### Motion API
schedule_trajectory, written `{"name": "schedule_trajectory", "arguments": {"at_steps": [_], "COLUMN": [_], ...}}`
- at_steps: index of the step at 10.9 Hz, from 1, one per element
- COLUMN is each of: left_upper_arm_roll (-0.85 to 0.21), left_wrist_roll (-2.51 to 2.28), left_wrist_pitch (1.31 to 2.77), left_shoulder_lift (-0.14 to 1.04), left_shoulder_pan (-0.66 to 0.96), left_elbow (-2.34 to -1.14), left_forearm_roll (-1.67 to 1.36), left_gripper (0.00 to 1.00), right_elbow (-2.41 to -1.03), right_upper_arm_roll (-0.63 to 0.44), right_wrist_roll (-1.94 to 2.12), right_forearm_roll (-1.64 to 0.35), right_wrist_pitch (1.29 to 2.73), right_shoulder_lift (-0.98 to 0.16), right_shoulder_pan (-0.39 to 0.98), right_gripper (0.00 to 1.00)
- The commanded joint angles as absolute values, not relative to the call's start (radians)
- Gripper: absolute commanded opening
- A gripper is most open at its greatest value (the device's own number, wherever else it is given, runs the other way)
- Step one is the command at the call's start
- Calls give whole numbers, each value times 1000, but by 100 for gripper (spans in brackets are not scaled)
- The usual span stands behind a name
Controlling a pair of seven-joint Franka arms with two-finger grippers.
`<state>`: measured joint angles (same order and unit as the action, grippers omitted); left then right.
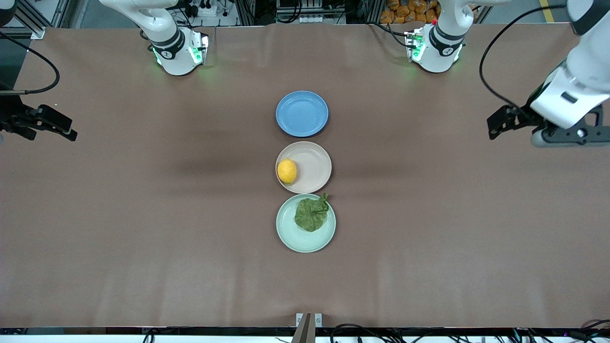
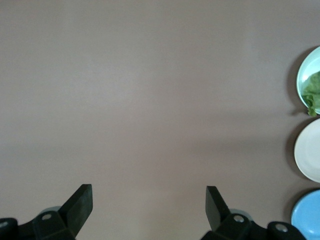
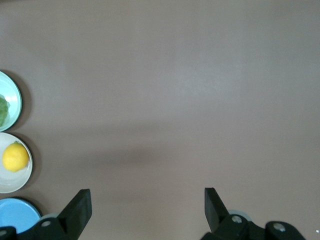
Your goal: Place lemon and lettuce in plates
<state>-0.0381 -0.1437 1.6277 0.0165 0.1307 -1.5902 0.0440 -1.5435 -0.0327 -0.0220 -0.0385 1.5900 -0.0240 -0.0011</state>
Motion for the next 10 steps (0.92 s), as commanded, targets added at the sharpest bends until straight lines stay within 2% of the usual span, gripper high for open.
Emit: {"name": "schedule_trajectory", "arguments": {"at_steps": [1, 10], "left_upper_arm_roll": [-51, -52], "left_wrist_roll": [-78, -77], "left_wrist_pitch": [1522, 1506], "left_shoulder_lift": [-5, -5], "left_shoulder_pan": [120, 118], "left_elbow": [-1543, -1540], "left_forearm_roll": [18, -2], "left_gripper": [100, 100], "right_elbow": [-1566, -1565], "right_upper_arm_roll": [-25, -26], "right_wrist_roll": [-14, -14], "right_forearm_roll": [-51, -35], "right_wrist_pitch": [1549, 1566], "right_shoulder_lift": [-6, -8], "right_shoulder_pan": [-9, 40], "right_gripper": [100, 100]}}
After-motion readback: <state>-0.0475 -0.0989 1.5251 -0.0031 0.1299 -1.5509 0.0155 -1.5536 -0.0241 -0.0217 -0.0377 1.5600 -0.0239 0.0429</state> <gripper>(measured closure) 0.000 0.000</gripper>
